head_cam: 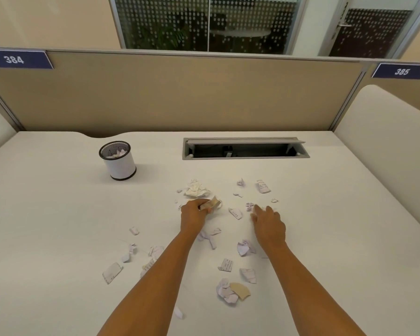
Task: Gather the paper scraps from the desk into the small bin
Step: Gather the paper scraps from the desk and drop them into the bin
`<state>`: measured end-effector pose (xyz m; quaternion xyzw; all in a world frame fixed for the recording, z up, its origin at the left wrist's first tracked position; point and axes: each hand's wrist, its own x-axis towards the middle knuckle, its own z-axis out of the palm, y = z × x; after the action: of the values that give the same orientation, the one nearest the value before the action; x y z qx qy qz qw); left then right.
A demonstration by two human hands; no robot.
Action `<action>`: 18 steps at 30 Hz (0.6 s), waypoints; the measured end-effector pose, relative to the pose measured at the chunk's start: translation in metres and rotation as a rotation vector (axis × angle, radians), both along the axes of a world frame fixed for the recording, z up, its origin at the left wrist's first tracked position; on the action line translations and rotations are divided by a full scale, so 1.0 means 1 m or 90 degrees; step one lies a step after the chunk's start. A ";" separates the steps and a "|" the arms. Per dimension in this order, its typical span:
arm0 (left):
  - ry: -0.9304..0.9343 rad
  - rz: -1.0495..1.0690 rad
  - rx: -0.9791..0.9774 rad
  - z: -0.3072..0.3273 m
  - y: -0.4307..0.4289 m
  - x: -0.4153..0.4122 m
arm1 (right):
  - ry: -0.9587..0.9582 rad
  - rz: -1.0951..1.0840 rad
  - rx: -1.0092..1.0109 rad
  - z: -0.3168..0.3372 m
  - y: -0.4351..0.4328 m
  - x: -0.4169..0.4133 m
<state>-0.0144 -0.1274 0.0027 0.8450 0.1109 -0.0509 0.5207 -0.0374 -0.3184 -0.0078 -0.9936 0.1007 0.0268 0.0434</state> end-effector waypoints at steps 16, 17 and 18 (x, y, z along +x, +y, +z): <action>-0.007 0.141 -0.105 0.016 0.016 0.010 | -0.067 0.075 0.024 0.007 0.003 0.007; -0.009 0.157 -0.117 0.017 0.018 0.011 | -0.094 0.050 0.083 0.010 0.002 0.010; -0.010 0.174 -0.128 0.019 0.021 0.012 | -0.126 0.024 0.155 0.014 0.004 0.013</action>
<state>-0.0028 -0.1068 0.0214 0.7661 0.2152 0.0159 0.6054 -0.0241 -0.3146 0.0063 -0.9806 0.0730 -0.0581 0.1723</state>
